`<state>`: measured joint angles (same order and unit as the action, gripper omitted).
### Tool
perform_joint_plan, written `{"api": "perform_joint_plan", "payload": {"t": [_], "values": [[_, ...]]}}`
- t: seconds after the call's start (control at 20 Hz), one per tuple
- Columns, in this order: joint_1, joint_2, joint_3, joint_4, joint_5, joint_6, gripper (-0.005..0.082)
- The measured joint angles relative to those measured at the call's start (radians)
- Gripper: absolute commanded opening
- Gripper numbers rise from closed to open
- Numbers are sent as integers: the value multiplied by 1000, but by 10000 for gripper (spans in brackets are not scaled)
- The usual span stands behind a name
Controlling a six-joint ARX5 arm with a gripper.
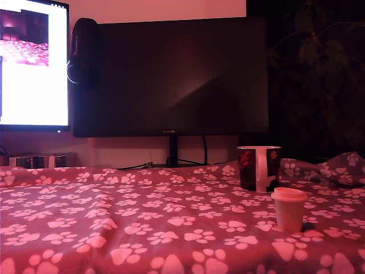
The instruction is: Pick up the coffee capsules on the table and drop them inside the coffee cup
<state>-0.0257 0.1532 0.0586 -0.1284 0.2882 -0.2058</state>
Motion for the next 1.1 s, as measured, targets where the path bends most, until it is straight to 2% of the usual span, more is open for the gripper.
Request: {"api": "perform_joint_plan", "payload": {"t": [0.1, 0.2, 0.3, 0.45, 1.1], "values": [[0, -68, -3, -37, -22, 0, -19], [0, -154, -3, -16, -21, 0, -19], [0, -144, 2, -26, -19, 0, -19], [-8, -144, 2, -21, 11, 0, -19], [-182, -144, 2, 24, 21, 0, -19]]}}
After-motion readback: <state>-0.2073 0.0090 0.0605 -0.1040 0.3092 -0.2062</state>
